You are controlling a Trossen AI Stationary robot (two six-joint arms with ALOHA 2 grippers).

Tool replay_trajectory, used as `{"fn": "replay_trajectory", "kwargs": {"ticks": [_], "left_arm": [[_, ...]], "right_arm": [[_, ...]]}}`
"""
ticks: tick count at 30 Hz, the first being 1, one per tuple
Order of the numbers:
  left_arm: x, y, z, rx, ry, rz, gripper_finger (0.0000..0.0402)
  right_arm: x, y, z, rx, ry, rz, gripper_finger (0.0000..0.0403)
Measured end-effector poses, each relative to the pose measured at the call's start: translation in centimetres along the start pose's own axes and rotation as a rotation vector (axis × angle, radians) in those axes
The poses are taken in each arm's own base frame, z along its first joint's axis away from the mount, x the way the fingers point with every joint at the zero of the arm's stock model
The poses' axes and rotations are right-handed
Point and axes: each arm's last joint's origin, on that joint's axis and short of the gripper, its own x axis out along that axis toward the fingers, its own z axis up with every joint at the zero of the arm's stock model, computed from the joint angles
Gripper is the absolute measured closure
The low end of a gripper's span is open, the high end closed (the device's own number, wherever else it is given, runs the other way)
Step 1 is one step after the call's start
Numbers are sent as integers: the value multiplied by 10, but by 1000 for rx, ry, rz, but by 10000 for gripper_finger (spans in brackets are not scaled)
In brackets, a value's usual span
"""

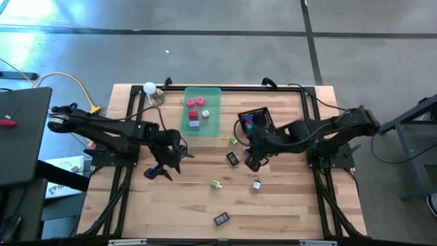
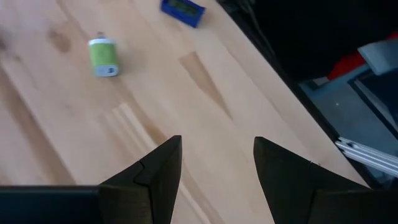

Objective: Pick & Place Office items
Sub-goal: Put the black white charger adapter into the green bin

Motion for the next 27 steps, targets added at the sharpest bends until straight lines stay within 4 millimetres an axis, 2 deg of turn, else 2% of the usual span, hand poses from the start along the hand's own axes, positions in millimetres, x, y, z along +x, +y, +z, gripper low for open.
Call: {"fn": "replay_trajectory", "kwargs": {"ticks": [4, 11, 15, 23, 27], "left_arm": [[5, -9, 2, 37, 6, -32, 208], [9, -17, 4, 81, 9, -61, 208], [10, -18, 5, 125, 10, -67, 208], [10, -17, 4, 213, 21, -31, 208], [10, -17, 4, 221, 23, -27, 208]], "right_arm": [[-4, 11, -12, 47, -9, 6, 267], [-13, 26, -30, 192, 28, 41, 165], [-14, 36, -45, 220, 100, 51, 121], [-13, 71, -77, 195, 237, 182, 90], [-3, 86, -97, 211, 307, 152, 91]]}}
